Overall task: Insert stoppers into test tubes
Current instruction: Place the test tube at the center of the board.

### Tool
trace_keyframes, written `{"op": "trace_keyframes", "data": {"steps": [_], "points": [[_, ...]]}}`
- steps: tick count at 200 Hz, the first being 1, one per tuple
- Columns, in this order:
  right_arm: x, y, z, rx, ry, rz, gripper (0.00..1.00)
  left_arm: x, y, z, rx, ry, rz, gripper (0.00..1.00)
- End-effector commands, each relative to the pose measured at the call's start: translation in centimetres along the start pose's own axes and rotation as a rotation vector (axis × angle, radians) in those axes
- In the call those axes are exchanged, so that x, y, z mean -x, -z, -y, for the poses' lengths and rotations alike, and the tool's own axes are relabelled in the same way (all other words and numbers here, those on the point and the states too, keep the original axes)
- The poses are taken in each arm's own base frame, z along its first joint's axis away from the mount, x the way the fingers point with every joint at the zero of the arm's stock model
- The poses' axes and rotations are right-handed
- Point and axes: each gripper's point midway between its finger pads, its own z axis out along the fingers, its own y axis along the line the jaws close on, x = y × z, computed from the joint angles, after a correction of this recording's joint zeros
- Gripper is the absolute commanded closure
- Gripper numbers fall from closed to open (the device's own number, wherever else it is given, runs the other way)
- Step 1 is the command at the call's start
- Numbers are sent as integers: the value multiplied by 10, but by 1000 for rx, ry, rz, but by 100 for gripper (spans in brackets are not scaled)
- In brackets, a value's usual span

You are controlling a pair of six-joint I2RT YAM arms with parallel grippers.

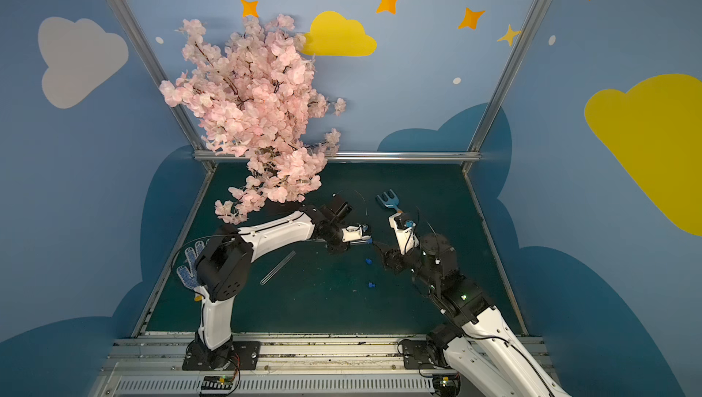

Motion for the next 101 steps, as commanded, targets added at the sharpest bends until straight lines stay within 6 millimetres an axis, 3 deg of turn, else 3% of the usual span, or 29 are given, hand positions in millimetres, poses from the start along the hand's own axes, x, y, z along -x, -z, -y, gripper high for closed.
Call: {"op": "trace_keyframes", "data": {"steps": [1,30,101], "points": [[-7,2,1,-3,-24,-10,28,6,-3,-21,2,-59,16,98],[-6,2,1,-2,-26,-6,28,5,-18,-40,-44,-84,4,97],[-14,0,2,-7,-4,-43,28,2,-43,-49,-147,-164,-43,89]]}}
